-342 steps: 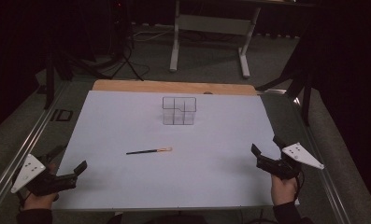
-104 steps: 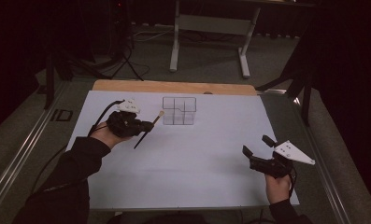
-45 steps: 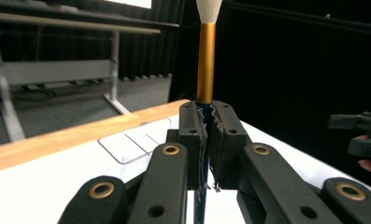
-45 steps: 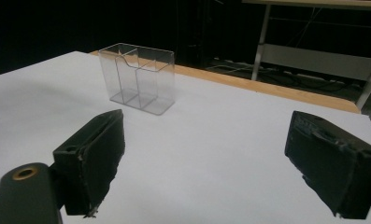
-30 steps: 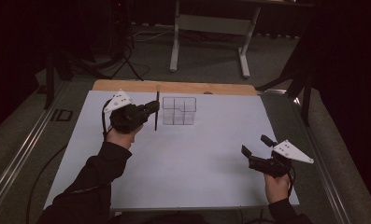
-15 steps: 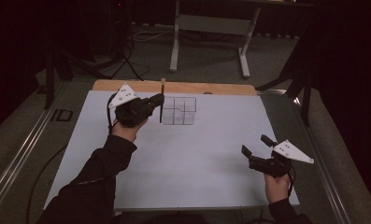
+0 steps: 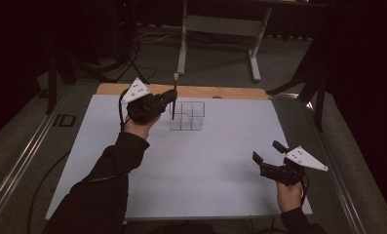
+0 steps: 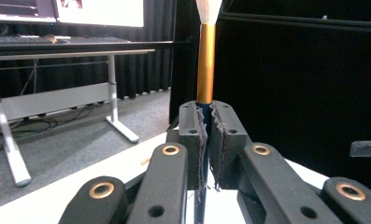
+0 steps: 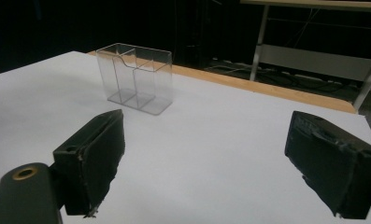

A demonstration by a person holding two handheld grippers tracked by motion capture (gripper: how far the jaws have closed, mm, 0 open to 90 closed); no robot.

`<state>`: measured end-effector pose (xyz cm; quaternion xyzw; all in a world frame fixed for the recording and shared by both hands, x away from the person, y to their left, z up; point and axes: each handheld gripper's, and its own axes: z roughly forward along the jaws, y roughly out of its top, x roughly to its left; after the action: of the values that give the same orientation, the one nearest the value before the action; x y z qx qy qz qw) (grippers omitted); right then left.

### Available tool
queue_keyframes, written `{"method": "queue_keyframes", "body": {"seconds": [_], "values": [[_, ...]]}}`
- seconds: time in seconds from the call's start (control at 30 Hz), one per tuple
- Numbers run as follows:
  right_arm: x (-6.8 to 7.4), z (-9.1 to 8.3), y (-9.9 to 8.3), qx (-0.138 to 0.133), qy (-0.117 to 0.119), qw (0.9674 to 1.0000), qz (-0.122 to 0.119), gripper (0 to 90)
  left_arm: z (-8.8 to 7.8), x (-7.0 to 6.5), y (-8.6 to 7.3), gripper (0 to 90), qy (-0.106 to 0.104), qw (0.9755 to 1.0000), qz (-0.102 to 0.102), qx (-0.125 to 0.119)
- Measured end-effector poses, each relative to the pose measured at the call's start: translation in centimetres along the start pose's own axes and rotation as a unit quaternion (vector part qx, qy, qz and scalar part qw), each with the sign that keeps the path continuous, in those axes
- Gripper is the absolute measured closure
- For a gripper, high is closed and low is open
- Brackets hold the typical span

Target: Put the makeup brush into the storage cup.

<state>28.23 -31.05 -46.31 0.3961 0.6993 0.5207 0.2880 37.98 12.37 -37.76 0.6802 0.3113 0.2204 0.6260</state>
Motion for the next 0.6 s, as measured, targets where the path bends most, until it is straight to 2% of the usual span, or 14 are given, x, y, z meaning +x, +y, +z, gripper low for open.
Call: {"method": "queue_keyframes", "body": {"seconds": [0.37,0.6], "values": [[0.0,0.0,0.0,0.0,0.0,1.0,0.0,12.1,1.1,0.9,1.6,84.4,0.0,0.9998,-0.004,-0.02],[0.0,0.0,0.0,-0.001,0.001,1.0,0.001,12.1,1.9,1.5,2.0,84.4,0.007,0.9996,0.002,-0.027]]}}
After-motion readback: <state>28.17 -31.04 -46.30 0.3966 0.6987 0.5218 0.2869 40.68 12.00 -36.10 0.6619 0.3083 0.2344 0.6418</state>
